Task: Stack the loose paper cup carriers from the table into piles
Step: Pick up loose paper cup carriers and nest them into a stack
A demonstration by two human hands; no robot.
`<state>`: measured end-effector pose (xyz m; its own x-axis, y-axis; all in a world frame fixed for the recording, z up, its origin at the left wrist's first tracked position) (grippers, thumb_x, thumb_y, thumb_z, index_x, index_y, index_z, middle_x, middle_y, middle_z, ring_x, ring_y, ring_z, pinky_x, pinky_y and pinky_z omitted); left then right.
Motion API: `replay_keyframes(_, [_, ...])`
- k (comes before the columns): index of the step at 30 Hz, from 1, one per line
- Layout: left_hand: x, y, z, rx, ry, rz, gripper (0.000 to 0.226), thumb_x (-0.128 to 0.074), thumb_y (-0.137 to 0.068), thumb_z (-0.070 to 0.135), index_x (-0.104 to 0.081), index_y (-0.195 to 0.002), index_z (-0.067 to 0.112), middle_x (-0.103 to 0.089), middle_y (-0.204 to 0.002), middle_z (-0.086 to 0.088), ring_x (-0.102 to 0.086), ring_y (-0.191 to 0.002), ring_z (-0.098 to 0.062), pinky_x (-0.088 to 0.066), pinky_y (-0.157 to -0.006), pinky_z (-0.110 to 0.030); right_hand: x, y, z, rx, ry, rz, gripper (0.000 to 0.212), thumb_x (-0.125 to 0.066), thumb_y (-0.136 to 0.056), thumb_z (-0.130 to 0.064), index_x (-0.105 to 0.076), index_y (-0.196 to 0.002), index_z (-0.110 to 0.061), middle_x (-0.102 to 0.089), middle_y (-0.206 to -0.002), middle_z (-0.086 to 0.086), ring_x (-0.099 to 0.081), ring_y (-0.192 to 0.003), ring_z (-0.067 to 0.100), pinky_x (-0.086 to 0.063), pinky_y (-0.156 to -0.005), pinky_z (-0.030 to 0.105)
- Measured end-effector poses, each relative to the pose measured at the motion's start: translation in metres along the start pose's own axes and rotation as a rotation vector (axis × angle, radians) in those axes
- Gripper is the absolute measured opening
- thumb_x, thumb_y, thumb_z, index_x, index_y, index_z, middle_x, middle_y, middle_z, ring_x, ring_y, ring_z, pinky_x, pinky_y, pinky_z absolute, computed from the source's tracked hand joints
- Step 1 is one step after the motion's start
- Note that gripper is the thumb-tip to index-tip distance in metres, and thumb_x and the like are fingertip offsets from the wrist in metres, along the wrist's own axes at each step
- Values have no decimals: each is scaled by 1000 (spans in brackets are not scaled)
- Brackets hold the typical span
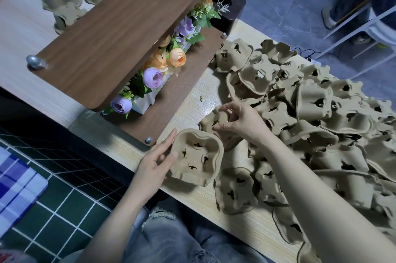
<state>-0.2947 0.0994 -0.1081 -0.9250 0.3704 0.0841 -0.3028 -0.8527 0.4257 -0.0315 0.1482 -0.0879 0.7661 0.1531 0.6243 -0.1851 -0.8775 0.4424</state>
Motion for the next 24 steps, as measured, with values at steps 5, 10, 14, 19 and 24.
replay_keyframes(5, [-2,-1,-3,-4,-26,-1,50,-56,-98,26,-46,-125,68,-58,-116,16,-56,-98,-15,-48,-99,-35,3,10,-1,20,13,-32,95,-90,-65,-27,-40,-146,-21,-55,-75,-6,-56,-77,10,-48,-80,32])
replay_keyframes(10, [-3,0,-4,-32,-28,11,53,-55,-99,23,-46,-125,68,-52,-112,12,-43,-77,-5,-43,-82,-18,4,24,-3,76,-2,-6,98,-82,-74,-7,-27,-153,-24,-57,-73,-9,-53,-68,1,-46,-79,25])
replay_keyframes(14, [-4,-2,-7,-18,-18,-6,52,-54,-99,23,-46,-128,66,-43,-114,10,-46,-99,-7,-44,-103,-37,6,31,1,64,-40,-22,105,-83,-72,-5,-21,-154,-30,-55,-68,-9,-52,-64,-1,-47,-79,24])
replay_keyframes(19, [-4,-3,-9,-29,-27,-15,51,-53,-100,23,-45,-130,64,-46,-115,8,-47,-103,-7,-42,-106,-42,13,34,2,44,-24,-47,84,-88,-68,-20,-45,-140,-23,-61,-70,-2,-55,-66,6,-46,-71,25])
replay_keyframes(24, [-5,-2,-10,-25,-32,-9,52,-52,-101,23,-44,-132,63,-47,-116,7,-50,-101,-10,-44,-104,-39,17,40,-3,40,-18,77,68,-86,-64,-45,-55,-123,-30,-66,-72,3,-57,-62,10,-43,-61,24])
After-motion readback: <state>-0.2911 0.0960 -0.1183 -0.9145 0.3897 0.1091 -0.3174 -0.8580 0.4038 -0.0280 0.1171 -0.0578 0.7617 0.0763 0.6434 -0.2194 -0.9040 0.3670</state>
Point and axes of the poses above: each hand's wrist, its own y-axis away from the middle knuckle, its own x-axis out of the back of the hand, z = x × y, the point moved 1 cm from there along -y, towards the middle knuckle
